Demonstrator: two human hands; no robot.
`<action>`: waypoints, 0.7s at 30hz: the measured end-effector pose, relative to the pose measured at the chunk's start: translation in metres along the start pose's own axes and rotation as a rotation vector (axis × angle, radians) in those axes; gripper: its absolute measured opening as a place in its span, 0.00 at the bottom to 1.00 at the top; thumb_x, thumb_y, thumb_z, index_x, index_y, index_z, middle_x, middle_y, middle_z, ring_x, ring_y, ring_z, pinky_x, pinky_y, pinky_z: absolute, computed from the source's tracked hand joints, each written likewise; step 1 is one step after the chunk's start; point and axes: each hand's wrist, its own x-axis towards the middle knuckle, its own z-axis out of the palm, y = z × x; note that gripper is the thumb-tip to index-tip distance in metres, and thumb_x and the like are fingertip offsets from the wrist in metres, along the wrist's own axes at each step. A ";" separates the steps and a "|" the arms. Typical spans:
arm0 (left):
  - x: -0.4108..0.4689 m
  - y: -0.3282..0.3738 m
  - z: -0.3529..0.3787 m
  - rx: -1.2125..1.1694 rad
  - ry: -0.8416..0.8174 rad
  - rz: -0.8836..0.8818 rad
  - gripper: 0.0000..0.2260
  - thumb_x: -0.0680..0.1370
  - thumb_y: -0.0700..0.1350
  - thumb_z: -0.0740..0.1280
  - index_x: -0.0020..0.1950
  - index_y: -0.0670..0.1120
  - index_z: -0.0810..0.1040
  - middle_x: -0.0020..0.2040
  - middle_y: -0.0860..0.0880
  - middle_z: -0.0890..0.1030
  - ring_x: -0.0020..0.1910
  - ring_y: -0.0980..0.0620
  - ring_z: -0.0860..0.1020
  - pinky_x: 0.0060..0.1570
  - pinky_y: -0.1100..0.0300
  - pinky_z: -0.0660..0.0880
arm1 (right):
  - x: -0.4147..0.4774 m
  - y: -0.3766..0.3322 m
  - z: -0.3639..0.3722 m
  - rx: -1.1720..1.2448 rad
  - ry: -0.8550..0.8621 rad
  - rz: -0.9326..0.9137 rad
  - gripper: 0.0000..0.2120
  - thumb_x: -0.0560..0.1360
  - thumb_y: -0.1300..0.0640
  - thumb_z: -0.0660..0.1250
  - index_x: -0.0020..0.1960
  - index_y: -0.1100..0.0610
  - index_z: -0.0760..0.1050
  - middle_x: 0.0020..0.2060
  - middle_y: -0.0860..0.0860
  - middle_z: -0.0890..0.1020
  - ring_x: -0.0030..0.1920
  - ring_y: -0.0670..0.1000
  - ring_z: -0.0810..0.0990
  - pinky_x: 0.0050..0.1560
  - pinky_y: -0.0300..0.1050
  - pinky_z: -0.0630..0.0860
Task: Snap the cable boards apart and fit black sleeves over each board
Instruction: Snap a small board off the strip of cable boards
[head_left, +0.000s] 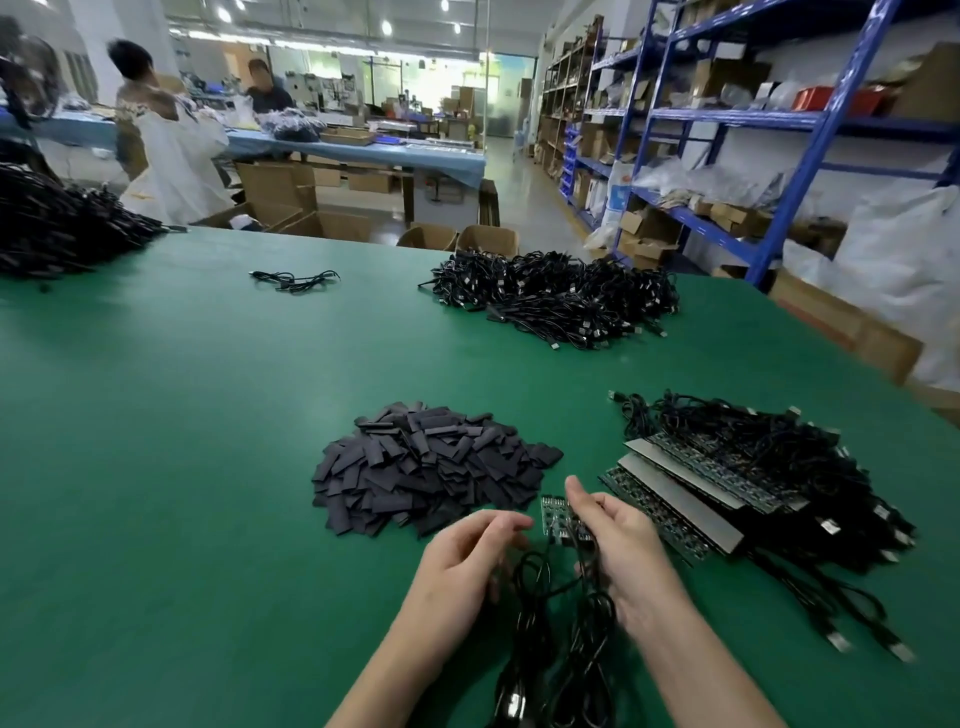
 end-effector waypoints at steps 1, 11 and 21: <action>0.003 0.000 -0.001 0.002 0.028 0.015 0.14 0.79 0.60 0.63 0.53 0.57 0.86 0.45 0.53 0.86 0.38 0.58 0.78 0.39 0.66 0.73 | 0.001 0.006 0.003 0.011 -0.005 -0.013 0.23 0.72 0.41 0.74 0.45 0.62 0.78 0.42 0.64 0.85 0.40 0.60 0.84 0.49 0.61 0.83; 0.011 -0.006 -0.004 0.038 0.018 -0.005 0.04 0.78 0.47 0.74 0.48 0.46 0.83 0.37 0.51 0.81 0.36 0.57 0.77 0.40 0.65 0.73 | -0.002 0.028 0.014 -0.161 0.019 -0.377 0.19 0.70 0.39 0.72 0.34 0.53 0.73 0.25 0.40 0.68 0.28 0.40 0.65 0.30 0.32 0.64; 0.013 -0.009 -0.002 -0.043 0.168 0.049 0.08 0.72 0.52 0.76 0.41 0.49 0.83 0.32 0.53 0.78 0.32 0.56 0.73 0.33 0.67 0.69 | -0.012 0.027 0.004 -0.447 0.124 -0.590 0.09 0.74 0.42 0.74 0.51 0.40 0.76 0.49 0.38 0.79 0.52 0.42 0.79 0.51 0.40 0.75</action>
